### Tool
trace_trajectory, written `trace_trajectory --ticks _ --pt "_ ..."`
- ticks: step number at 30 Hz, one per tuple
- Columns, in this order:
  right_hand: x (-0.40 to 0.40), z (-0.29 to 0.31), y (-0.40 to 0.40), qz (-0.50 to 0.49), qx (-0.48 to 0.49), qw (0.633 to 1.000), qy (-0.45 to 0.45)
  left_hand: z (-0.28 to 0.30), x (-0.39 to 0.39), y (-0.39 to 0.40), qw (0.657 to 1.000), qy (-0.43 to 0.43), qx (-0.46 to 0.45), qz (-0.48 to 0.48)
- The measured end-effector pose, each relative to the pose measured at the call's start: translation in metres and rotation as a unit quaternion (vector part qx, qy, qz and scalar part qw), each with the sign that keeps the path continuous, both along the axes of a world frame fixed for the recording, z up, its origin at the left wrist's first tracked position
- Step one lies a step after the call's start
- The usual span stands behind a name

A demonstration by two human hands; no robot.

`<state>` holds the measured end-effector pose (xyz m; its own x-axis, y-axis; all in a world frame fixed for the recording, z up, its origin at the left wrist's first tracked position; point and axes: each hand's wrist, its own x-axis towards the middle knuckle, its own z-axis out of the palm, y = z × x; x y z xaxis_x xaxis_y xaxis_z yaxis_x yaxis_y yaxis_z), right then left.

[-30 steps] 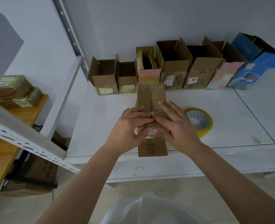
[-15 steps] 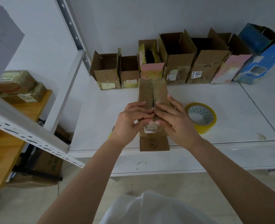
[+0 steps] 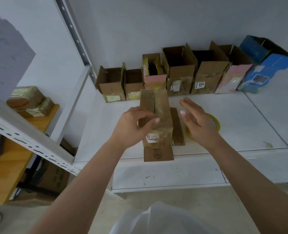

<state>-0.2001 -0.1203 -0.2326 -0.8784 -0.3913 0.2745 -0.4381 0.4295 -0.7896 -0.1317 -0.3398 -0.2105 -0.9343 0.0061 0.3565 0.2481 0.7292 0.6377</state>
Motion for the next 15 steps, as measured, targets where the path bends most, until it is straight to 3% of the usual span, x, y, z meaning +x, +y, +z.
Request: trace_trajectory --ticks 3,8,10,15 --pt "0.002 -0.003 0.006 -0.023 0.005 1.0 0.002 0.01 -0.011 0.031 0.993 0.034 -0.056 0.102" --pt "0.006 -0.016 0.014 -0.025 0.028 0.999 -0.01 -0.006 -0.034 0.061 0.94 -0.181 -0.233 0.171" --pt "0.008 -0.019 0.019 -0.024 0.041 0.999 -0.014 -0.02 -0.034 0.061 0.919 -0.208 -0.277 0.187" --pt "0.016 -0.017 0.024 -0.021 0.032 0.999 -0.009 -0.021 -0.028 0.06 0.926 -0.177 -0.263 0.205"
